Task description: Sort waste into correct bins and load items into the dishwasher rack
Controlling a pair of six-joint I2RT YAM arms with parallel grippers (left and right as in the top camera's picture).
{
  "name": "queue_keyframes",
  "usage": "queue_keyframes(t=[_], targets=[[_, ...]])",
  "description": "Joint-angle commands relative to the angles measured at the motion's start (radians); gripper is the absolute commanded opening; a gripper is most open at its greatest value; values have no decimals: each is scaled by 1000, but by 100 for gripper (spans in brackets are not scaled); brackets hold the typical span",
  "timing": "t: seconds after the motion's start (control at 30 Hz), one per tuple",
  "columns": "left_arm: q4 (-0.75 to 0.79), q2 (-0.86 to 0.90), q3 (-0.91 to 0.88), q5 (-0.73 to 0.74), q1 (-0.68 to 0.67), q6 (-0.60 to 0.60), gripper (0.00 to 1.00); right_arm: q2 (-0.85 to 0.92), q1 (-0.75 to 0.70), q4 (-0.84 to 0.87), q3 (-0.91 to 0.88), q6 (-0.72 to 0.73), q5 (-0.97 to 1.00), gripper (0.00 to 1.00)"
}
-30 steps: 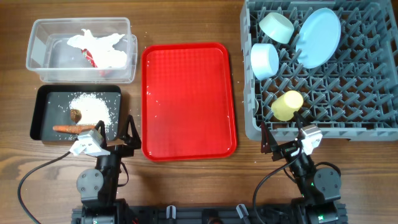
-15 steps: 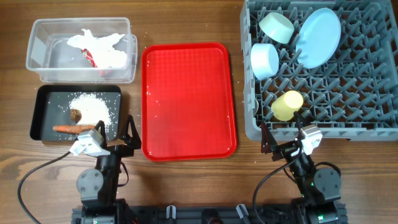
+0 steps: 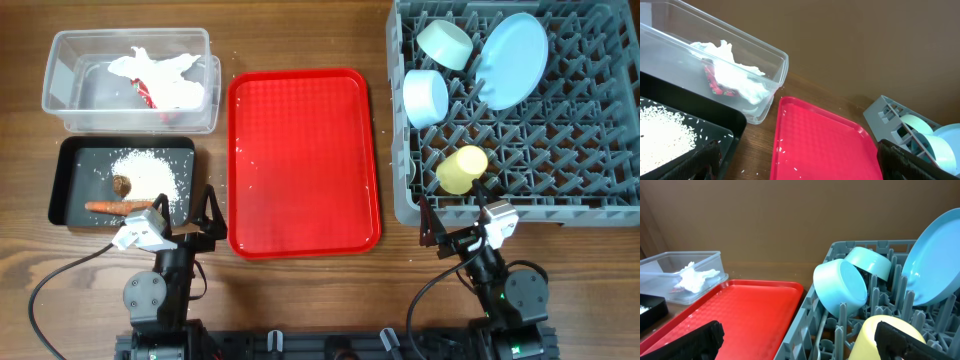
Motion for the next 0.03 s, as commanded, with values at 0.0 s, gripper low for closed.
queue_keyframes(t=[0.0], targets=[[-2, -11, -6, 12, 0, 23, 100, -9, -3, 2, -1, 17, -16, 100]])
